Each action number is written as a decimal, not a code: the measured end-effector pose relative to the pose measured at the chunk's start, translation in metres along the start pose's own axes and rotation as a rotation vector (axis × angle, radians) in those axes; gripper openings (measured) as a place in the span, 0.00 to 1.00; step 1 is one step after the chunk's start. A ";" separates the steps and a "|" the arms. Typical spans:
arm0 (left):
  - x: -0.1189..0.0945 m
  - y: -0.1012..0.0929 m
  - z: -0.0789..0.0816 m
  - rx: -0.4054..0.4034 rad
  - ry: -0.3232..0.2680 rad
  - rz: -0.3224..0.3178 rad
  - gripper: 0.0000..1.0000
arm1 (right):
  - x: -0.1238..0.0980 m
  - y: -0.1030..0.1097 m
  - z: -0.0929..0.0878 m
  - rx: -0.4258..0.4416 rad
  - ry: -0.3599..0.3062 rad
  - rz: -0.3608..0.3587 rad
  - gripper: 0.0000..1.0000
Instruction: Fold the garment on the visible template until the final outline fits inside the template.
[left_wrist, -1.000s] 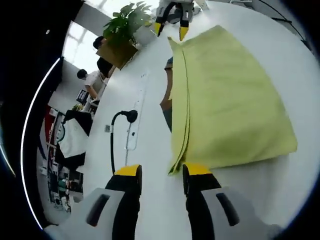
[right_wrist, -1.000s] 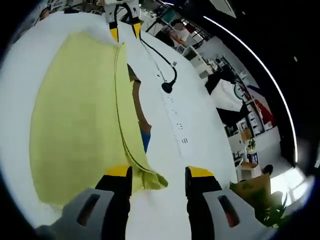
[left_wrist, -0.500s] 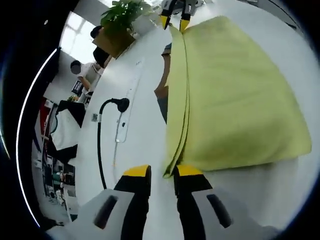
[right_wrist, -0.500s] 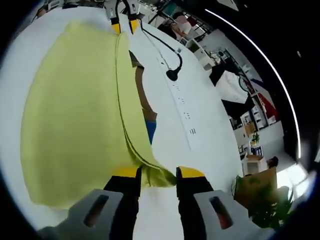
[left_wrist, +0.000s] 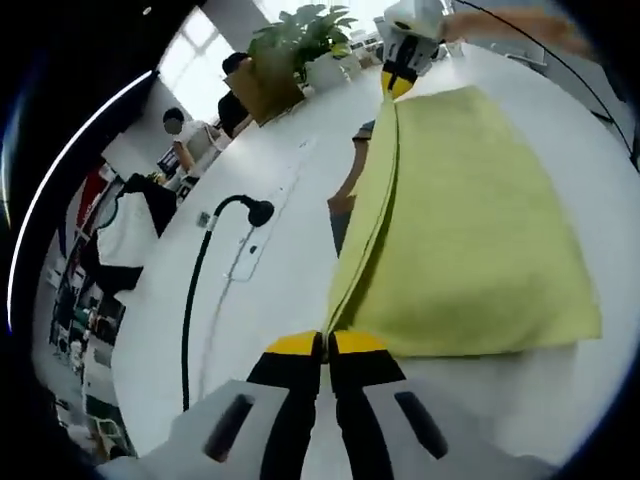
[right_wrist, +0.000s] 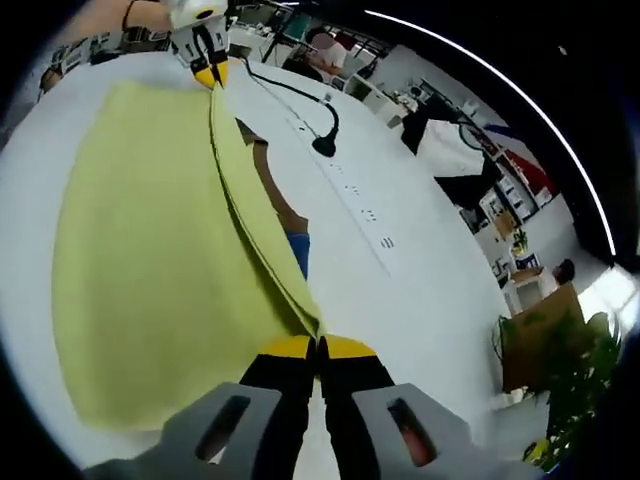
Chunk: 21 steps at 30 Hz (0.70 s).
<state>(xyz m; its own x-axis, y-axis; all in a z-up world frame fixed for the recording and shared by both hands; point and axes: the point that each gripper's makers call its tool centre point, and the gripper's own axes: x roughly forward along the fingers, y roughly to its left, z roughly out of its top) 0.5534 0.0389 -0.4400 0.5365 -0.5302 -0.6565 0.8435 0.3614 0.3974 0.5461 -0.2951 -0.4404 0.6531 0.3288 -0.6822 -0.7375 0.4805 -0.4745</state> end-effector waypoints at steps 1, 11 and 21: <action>0.000 -0.001 0.000 -0.020 -0.010 -0.009 0.03 | -0.001 -0.002 0.000 0.020 -0.003 -0.002 0.00; -0.002 0.012 0.006 -0.226 -0.104 0.011 0.03 | 0.001 -0.009 0.005 0.271 -0.022 -0.051 0.00; 0.000 0.024 0.011 -0.567 -0.218 0.033 0.04 | 0.000 -0.013 0.003 0.444 -0.073 -0.041 0.00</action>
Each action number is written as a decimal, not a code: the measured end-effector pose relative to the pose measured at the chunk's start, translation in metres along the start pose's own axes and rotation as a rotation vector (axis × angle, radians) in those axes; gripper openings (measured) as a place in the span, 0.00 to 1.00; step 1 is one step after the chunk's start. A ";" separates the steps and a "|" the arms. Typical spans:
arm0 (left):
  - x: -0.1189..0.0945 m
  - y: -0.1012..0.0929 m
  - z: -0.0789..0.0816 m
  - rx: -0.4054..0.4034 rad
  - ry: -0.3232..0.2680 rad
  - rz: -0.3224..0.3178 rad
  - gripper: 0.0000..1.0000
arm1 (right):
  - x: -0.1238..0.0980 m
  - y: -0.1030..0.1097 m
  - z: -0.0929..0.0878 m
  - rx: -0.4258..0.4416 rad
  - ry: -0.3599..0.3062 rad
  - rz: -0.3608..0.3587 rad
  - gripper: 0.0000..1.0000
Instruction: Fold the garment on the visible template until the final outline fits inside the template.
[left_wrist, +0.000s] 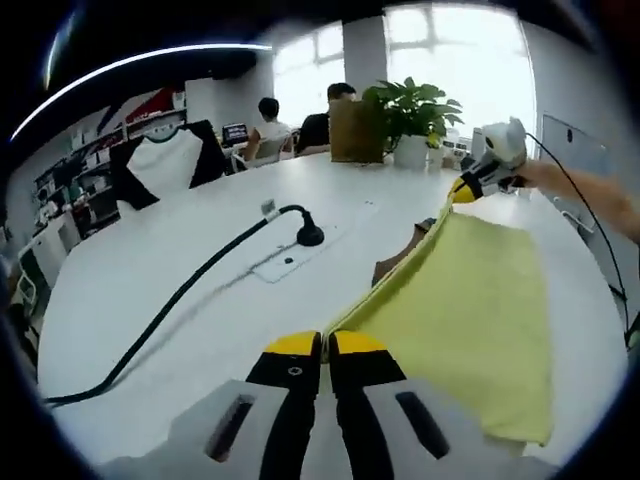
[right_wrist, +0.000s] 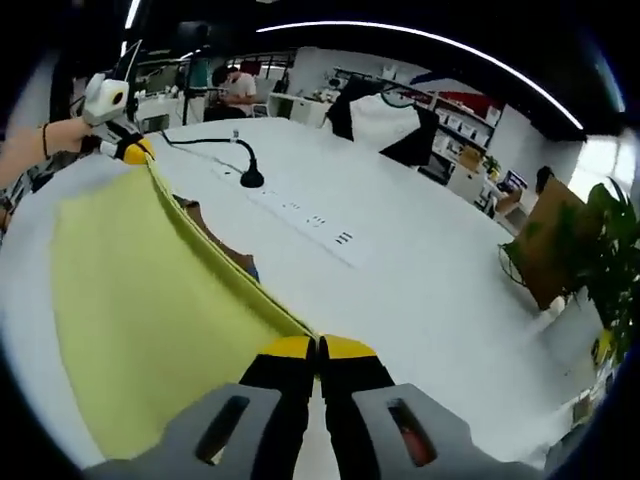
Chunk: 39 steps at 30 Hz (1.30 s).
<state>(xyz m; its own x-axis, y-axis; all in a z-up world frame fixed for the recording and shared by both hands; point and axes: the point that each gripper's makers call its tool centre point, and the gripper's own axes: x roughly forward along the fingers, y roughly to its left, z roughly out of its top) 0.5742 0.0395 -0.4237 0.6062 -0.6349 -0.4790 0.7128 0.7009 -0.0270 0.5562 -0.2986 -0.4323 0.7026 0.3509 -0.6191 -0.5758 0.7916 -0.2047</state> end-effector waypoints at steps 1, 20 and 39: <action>0.001 0.000 0.001 -0.006 -0.003 0.002 0.04 | 0.001 -0.001 0.001 0.017 -0.003 0.000 0.00; 0.022 0.007 -0.011 -0.158 0.025 0.128 0.05 | 0.029 -0.008 -0.015 0.283 0.018 -0.024 0.00; 0.026 0.014 -0.017 -0.243 -0.002 0.191 0.07 | 0.027 -0.012 -0.015 0.290 0.001 -0.073 0.02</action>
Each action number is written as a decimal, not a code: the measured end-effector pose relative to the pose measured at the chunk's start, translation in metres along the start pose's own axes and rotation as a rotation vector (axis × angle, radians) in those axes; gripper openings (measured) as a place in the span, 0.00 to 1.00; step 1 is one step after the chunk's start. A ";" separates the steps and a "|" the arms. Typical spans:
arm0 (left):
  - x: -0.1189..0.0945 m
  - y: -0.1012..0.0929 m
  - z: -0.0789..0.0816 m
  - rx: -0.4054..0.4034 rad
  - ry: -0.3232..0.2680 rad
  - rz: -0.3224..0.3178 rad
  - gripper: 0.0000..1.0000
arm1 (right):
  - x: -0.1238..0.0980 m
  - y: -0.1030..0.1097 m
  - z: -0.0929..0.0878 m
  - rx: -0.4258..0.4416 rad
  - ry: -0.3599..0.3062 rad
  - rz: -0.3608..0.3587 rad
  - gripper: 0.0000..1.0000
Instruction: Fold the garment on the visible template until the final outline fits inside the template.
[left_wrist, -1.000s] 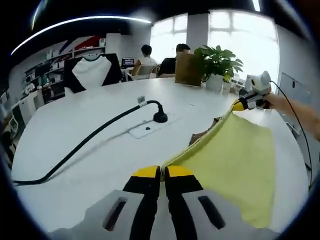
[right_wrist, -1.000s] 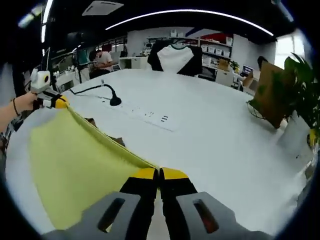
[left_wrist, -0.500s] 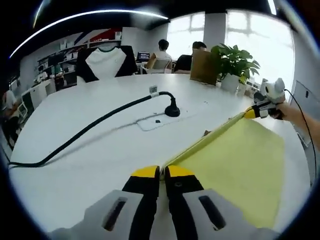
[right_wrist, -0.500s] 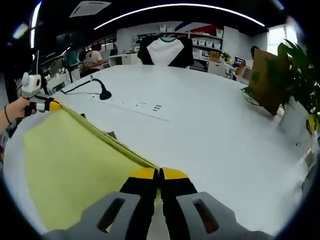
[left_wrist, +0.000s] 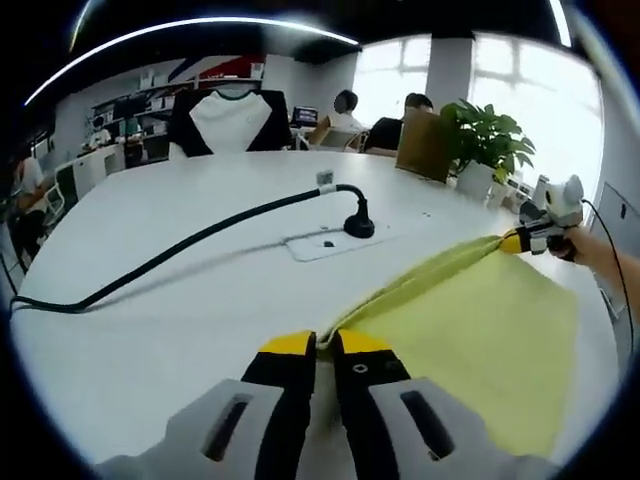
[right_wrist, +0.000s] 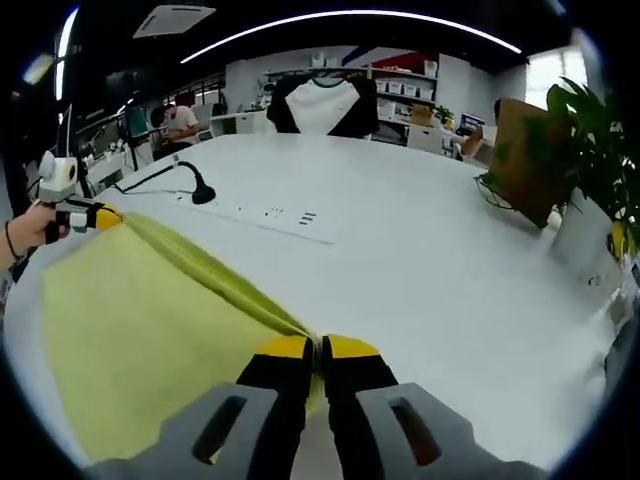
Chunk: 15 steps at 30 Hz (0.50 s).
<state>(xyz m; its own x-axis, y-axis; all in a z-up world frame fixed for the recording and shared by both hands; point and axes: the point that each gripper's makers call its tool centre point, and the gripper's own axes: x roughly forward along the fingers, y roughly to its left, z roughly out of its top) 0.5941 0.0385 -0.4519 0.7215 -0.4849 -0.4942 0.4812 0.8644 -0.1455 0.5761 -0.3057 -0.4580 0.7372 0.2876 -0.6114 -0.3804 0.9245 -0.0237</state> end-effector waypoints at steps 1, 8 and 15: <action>0.001 -0.001 0.000 0.007 -0.001 0.002 0.07 | 0.000 -0.001 0.000 0.000 -0.004 -0.001 0.03; 0.000 0.006 0.001 0.021 -0.001 0.044 0.06 | -0.002 -0.007 0.001 -0.029 -0.027 -0.010 0.07; -0.004 0.004 0.003 -0.008 -0.036 0.024 0.05 | -0.012 -0.031 -0.001 -0.060 -0.033 -0.075 0.08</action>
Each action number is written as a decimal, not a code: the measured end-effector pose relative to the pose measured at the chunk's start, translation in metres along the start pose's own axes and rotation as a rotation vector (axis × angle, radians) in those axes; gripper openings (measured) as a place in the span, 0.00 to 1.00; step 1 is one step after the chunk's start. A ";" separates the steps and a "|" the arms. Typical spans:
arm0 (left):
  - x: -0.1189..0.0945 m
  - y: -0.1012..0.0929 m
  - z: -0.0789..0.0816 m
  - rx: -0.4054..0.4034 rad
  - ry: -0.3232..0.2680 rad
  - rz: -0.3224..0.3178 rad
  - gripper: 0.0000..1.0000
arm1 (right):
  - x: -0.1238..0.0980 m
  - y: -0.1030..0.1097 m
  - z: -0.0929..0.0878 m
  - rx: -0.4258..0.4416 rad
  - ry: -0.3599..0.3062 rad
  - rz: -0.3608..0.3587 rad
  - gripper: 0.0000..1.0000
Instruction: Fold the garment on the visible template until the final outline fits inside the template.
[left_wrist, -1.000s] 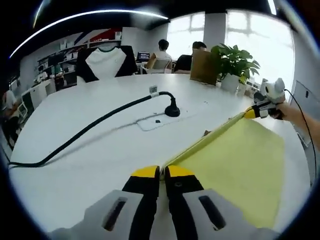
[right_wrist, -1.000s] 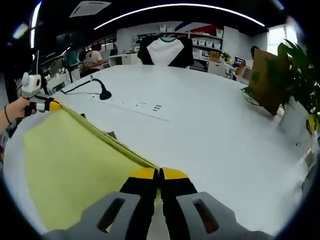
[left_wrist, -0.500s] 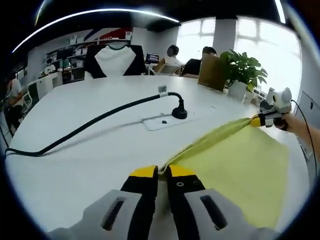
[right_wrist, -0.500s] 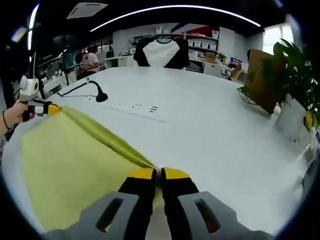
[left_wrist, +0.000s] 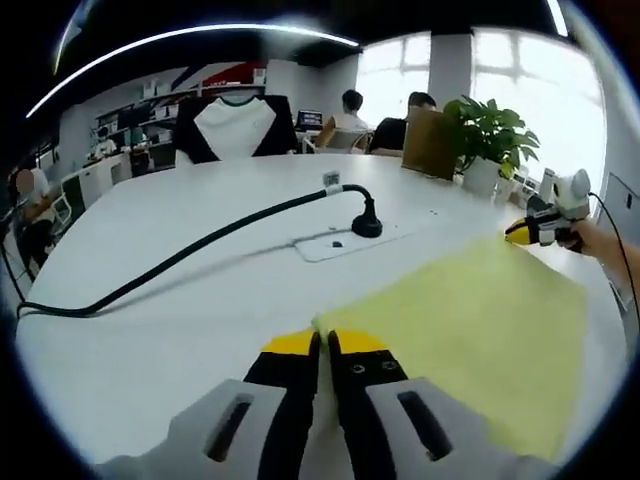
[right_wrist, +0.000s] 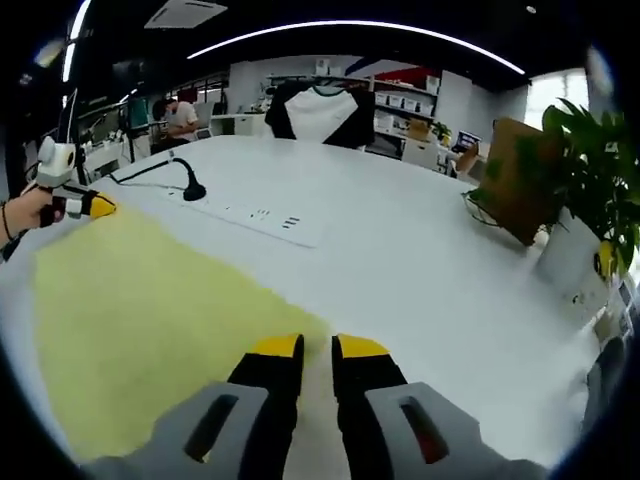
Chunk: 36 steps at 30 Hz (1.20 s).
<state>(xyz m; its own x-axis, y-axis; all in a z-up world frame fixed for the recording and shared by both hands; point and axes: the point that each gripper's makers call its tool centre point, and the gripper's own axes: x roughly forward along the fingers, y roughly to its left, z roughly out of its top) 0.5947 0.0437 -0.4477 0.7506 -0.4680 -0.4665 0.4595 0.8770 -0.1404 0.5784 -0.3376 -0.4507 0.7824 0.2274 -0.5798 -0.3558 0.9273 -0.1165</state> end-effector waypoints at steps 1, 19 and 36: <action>-0.001 0.001 0.002 -0.010 -0.010 0.002 0.05 | -0.001 -0.004 -0.001 -0.004 -0.001 -0.007 0.07; -0.050 -0.001 0.024 0.156 -0.107 0.022 0.03 | -0.035 -0.010 0.019 -0.079 -0.147 0.008 0.20; -0.080 -0.049 0.020 0.097 -0.198 -0.120 0.05 | -0.052 0.030 -0.002 -0.092 -0.213 0.165 0.34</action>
<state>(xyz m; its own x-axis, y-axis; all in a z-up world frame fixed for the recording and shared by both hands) 0.5214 0.0361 -0.3855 0.7615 -0.5891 -0.2704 0.5876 0.8035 -0.0957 0.5258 -0.3228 -0.4254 0.7960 0.4398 -0.4160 -0.5251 0.8435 -0.1131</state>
